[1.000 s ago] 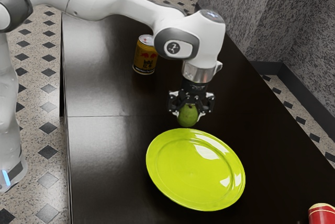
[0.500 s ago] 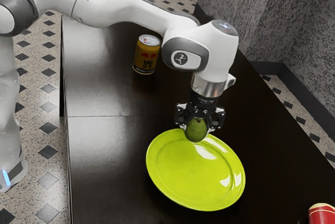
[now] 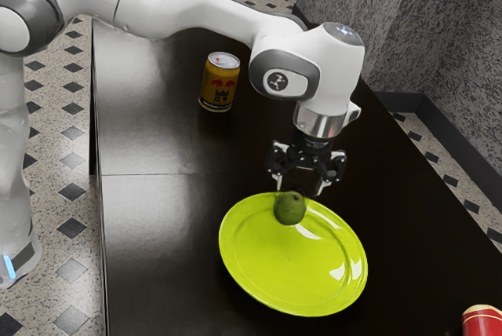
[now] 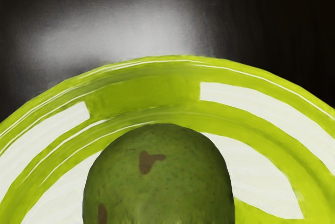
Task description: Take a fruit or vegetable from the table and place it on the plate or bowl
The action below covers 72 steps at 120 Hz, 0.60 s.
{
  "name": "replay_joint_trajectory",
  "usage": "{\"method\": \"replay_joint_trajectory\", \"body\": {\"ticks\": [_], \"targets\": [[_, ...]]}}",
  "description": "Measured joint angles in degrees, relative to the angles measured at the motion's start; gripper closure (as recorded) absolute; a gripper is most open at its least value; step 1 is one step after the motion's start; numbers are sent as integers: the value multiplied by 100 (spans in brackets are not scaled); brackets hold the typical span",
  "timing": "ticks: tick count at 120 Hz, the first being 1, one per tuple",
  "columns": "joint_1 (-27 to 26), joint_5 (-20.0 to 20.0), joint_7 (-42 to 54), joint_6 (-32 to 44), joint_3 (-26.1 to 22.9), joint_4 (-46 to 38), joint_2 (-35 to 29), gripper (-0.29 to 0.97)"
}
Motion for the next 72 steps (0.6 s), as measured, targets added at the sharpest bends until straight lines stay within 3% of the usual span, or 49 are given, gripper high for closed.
{"method": "replay_joint_trajectory", "body": {"ticks": [27,36,58,72], "targets": [[-122,68,43,61,-65,11,-87,2],[-324,142,224,-81,66,367,-122,1],[-1122,251,1702,-776,946,1436,-99,0],[-997,274,2842,-1032,1271,1655,-84,0]]}}
